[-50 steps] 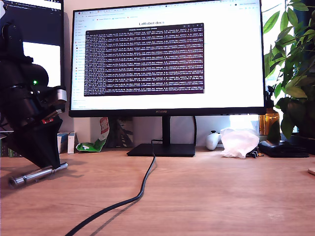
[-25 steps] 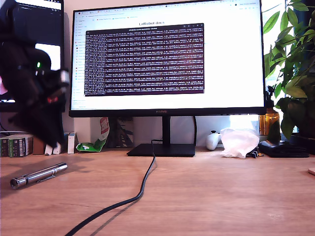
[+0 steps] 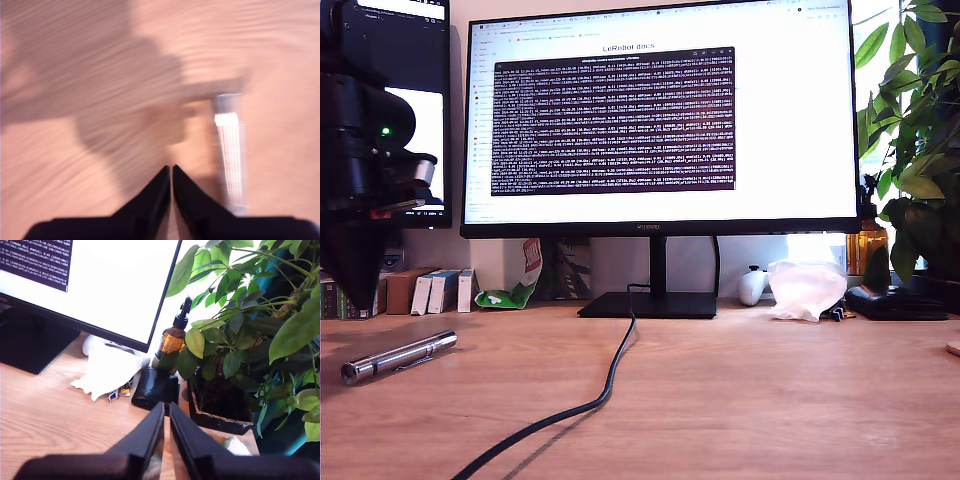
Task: Pick the metallic laser pointer with your right arm, pass it to your left arm, then place it down to the left side of the table
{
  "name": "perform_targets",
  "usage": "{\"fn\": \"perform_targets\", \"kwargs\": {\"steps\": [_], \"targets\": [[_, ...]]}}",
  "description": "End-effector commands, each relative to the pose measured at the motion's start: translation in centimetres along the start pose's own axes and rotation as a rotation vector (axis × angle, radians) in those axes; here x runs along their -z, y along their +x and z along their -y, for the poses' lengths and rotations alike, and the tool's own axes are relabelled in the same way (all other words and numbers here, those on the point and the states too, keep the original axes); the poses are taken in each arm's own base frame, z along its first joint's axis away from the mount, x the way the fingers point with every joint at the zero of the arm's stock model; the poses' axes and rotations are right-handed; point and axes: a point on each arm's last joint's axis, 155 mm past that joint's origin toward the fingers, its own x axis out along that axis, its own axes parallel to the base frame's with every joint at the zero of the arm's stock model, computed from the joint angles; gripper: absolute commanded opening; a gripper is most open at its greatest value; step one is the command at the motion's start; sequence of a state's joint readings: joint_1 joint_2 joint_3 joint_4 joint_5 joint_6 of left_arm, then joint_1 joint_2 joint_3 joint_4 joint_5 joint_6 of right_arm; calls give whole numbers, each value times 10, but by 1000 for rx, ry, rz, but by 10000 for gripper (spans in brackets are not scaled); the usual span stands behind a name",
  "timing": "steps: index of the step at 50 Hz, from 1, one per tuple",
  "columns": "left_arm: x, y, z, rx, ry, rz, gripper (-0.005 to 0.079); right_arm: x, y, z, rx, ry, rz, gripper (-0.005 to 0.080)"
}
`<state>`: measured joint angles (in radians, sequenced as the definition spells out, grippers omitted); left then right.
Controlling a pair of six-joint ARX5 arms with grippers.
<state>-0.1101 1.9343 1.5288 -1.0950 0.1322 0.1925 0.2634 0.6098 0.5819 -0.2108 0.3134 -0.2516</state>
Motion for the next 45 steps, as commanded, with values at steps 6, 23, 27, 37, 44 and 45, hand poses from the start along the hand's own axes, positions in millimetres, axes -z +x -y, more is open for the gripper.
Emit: {"fn": "perform_targets", "kwargs": {"steps": [6, 23, 27, 37, 44, 45], "targets": [[-17, 1, 3, 22, 2, 76, -22, 1, 2, -1, 2, 196, 7, -7], [-48, -14, 3, 1, -38, 213, -22, 25, 5, 63, 254, 245, -48, -4], [-52, -21, 8, -2, -25, 242, -22, 31, 8, 67, 243, 271, -44, 0], [-65, -50, 19, -22, 6, 342, -22, 59, 16, 52, 178, 343, -84, 0], [-74, -82, 33, -31, 43, 441, -22, 91, 19, 41, 175, 430, -141, 0], [-75, -86, 34, -36, 47, 455, -22, 94, 20, 40, 175, 437, -146, 0]]}}
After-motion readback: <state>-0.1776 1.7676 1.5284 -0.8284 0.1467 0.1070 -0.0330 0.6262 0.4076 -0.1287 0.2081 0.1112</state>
